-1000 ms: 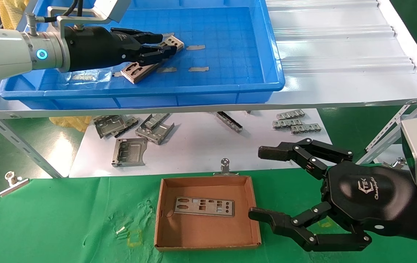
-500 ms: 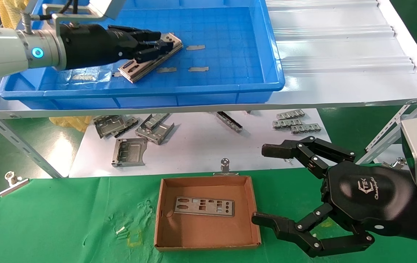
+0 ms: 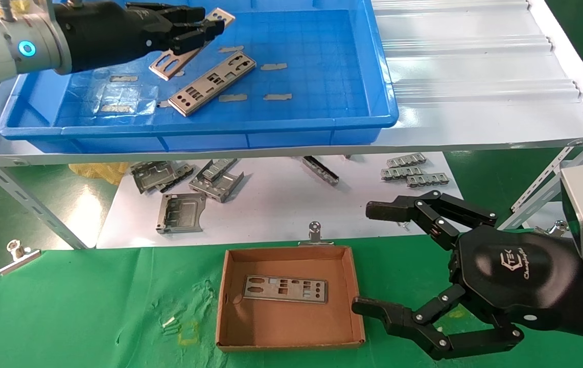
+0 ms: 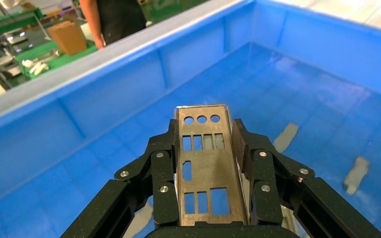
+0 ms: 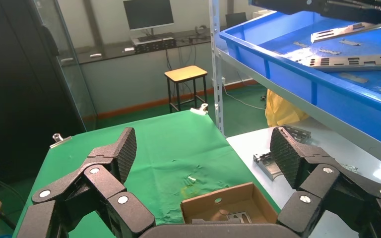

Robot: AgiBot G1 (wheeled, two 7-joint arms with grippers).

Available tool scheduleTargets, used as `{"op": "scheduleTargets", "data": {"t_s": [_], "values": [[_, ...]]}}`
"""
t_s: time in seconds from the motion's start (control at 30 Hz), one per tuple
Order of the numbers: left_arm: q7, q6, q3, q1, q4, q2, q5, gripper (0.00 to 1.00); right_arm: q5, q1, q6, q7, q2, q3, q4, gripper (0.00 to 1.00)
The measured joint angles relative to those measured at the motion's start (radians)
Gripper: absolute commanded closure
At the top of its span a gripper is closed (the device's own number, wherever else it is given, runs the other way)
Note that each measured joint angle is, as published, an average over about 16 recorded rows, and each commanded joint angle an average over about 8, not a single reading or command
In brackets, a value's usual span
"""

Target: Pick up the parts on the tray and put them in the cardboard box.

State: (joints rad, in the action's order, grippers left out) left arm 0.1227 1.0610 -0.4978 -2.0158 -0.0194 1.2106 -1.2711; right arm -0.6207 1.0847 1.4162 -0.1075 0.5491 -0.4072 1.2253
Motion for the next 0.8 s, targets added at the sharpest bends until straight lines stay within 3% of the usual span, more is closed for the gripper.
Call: {"op": "scheduleTargets", "data": {"t_s": [0.13,0.47,0.63,0.8], "values": [[0.009,0.072,0.005,-0.007,-0.013,-0.018,0.008,1.00,0.000,0.000,0.000,0.000,0.000,0.000,0.000,0.00],[0.041,0.400,-0.009,-0.007,-0.093,-0.077,0.016,1.00,0.000,0.000,0.000,0.000,0.000,0.000,0.000,0.00],[0.034,0.518,-0.054,0.042,-0.223,-0.116,0.048,1.00,0.000,0.000,0.000,0.000,0.000,0.000,0.000,0.00],[-0.001,0.547,-0.144,0.131,-0.424,-0.171,0.121,1.00,0.000,0.000,0.000,0.000,0.000,0.000,0.000,0.00]]}}
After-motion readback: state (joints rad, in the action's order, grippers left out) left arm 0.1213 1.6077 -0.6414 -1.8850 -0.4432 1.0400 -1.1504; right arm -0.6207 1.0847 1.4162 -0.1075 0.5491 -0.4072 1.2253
